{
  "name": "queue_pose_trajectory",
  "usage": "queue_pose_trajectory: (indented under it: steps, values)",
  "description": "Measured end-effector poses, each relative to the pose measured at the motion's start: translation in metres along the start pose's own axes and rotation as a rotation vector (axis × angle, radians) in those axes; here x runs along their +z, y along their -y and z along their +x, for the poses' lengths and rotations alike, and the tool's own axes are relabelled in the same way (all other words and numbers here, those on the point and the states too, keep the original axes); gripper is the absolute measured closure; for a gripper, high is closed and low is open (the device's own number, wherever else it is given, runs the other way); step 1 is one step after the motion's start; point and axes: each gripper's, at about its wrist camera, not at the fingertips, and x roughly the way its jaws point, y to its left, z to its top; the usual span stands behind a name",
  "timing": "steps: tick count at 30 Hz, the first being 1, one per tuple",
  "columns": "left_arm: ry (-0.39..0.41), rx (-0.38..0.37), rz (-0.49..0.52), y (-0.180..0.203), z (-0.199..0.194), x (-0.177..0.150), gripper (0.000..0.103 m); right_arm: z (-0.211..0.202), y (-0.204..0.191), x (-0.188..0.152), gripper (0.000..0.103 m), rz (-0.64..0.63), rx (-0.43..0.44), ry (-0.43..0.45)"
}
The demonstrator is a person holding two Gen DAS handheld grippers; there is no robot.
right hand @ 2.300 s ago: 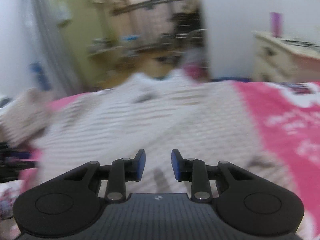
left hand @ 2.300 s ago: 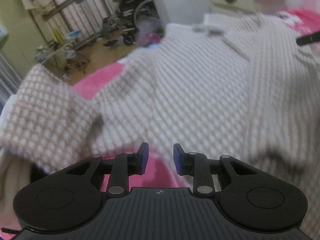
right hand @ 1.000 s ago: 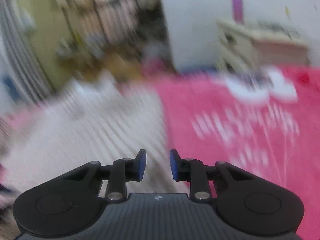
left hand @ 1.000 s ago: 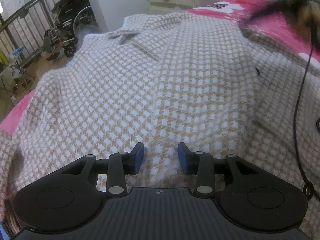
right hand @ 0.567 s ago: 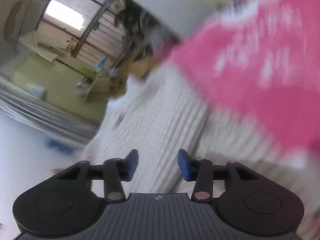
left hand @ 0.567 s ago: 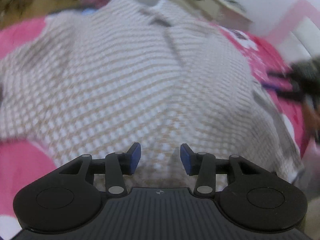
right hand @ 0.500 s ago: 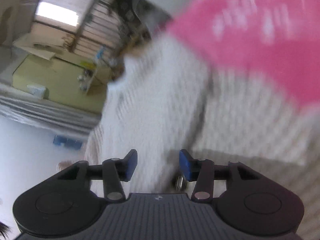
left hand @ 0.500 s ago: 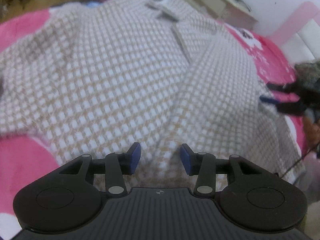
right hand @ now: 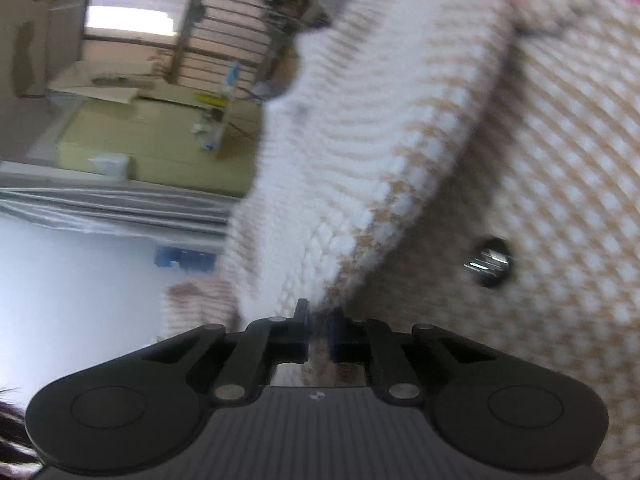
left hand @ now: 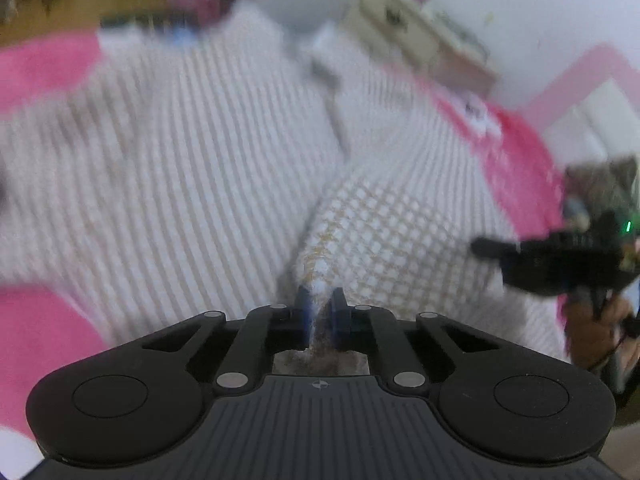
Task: Fold clothes
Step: 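Pinch the coat front edge with the right gripper while the left gripper pinches the coat, then release the coat front and lift both grippers away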
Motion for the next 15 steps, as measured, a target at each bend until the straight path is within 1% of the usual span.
queue_pose_trajectory:
  steps: [2, 3, 4, 5, 6, 7, 8, 9, 10, 11, 12, 13, 14, 15]
  values:
    - [0.068, 0.004, 0.012, -0.004, -0.018, 0.020, 0.096, 0.002, -0.014, 0.005, 0.094, -0.019, 0.047, 0.014]
    - [0.081, 0.010, 0.012, -0.007, -0.021, 0.029, 0.095, 0.005, -0.018, 0.009, 0.094, -0.038, 0.058, 0.011]
    - [0.071, 0.017, 0.012, -0.011, -0.020, 0.037, 0.094, 0.011, -0.020, 0.010, 0.094, -0.055, 0.057, 0.004]
    - [0.041, 0.044, 0.017, -0.016, -0.014, 0.041, 0.088, 0.021, -0.017, 0.012, 0.094, -0.069, 0.036, -0.010]
    - [0.000, 0.088, 0.033, -0.022, -0.003, 0.043, 0.085, 0.031, -0.013, 0.013, 0.089, -0.083, 0.011, -0.025]
    - [-0.017, 0.141, 0.062, -0.026, 0.008, 0.038, 0.083, 0.043, -0.007, 0.013, 0.087, -0.097, -0.042, -0.048]
    - [-0.033, 0.197, 0.091, -0.030, 0.019, 0.034, 0.083, 0.055, 0.002, 0.011, 0.075, -0.090, -0.107, -0.075]
    - [-0.033, 0.285, 0.123, -0.032, 0.025, 0.028, 0.082, 0.060, 0.011, 0.009, 0.079, -0.056, -0.134, -0.095]
    - [-0.032, 0.333, 0.147, -0.031, 0.030, 0.026, 0.082, 0.064, 0.020, 0.006, 0.079, -0.023, -0.151, -0.109]
    - [-0.001, 0.330, 0.147, -0.032, 0.024, 0.025, 0.082, 0.059, 0.021, 0.005, 0.077, -0.001, -0.132, -0.098]
    - [0.030, 0.327, 0.147, -0.033, 0.018, 0.024, 0.080, 0.051, 0.019, 0.005, 0.072, -0.005, -0.130, -0.091]
    - [0.074, 0.322, 0.146, -0.030, 0.010, 0.023, 0.079, 0.042, 0.016, 0.005, 0.072, -0.014, -0.131, -0.083]
    - [0.118, 0.316, 0.146, -0.027, 0.002, 0.023, 0.077, 0.032, 0.009, 0.007, 0.072, -0.051, -0.143, -0.070]
    - [0.163, 0.303, 0.158, -0.022, -0.005, 0.023, 0.076, 0.020, -0.004, 0.011, 0.072, -0.126, -0.155, -0.045]
